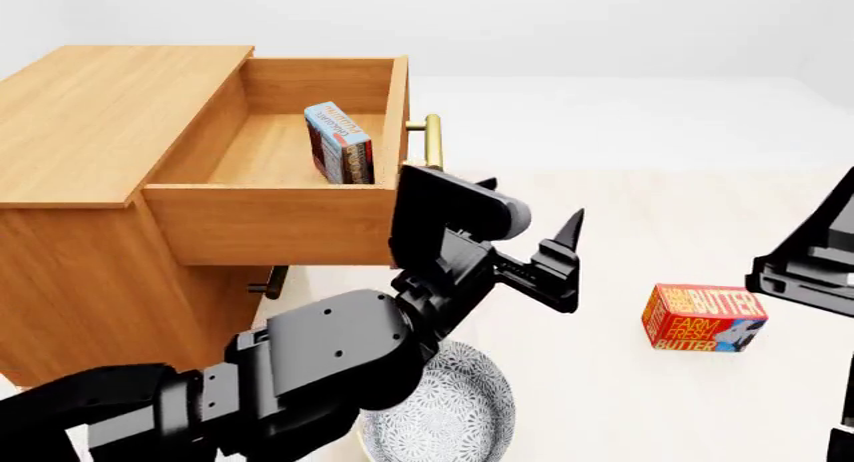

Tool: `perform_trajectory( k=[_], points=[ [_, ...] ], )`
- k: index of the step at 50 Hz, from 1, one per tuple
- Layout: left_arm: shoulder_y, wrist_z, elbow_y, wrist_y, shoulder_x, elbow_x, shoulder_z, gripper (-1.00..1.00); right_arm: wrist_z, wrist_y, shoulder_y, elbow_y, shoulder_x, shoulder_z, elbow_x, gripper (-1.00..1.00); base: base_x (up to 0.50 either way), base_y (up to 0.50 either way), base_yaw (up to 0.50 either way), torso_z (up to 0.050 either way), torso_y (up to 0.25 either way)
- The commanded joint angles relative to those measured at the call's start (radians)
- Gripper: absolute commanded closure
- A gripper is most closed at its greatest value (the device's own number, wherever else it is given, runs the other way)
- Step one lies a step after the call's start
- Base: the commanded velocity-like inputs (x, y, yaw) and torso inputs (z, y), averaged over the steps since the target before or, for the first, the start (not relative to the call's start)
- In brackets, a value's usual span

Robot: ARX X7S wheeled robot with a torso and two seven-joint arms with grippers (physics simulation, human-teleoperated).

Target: Put the chocolate pudding in the top drawer of the cabinet and close it.

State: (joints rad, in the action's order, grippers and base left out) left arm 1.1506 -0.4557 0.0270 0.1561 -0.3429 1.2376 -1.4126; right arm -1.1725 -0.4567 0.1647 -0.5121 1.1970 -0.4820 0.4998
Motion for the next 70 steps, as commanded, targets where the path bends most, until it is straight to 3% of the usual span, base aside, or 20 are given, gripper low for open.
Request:
perform_trajectory(
  k=[1,25,45,64,70],
  points=[
    [0.006,0.016,-0.075,-0.018,0.047,-0.009,-0.011,-1.00,0.024,0.013,0.022,0.023,-0.035,-0.006,0.001,-1.00,0.00,0.00,0.00,0.000,0.000],
    [0.027,0.028,-0.153,-0.042,0.096,-0.036,-0.021,-1.00,0.021,-0.028,-0.023,0.038,-0.026,0.011,0.004,-1.00,0.00,0.00,0.00,0.000,0.000],
    [0.024,0.105,-0.415,-0.053,0.183,-0.009,-0.001,-1.00,-0.028,-0.108,-0.128,0.030,0.033,0.048,-0.009,-1.00,0.00,0.00,0.00,0.000,0.000],
    [0.025,0.177,-0.582,-0.052,0.226,0.012,0.020,-1.00,0.025,-0.044,-0.049,0.057,-0.043,0.028,-0.006,-1.00,0.00,0.00,0.00,0.000,0.000],
    [0.025,0.201,-0.640,-0.046,0.235,0.018,0.031,-1.00,0.004,-0.069,-0.088,0.044,-0.017,0.043,-0.009,-1.00,0.00,0.00,0.00,0.000,0.000]
  ],
)
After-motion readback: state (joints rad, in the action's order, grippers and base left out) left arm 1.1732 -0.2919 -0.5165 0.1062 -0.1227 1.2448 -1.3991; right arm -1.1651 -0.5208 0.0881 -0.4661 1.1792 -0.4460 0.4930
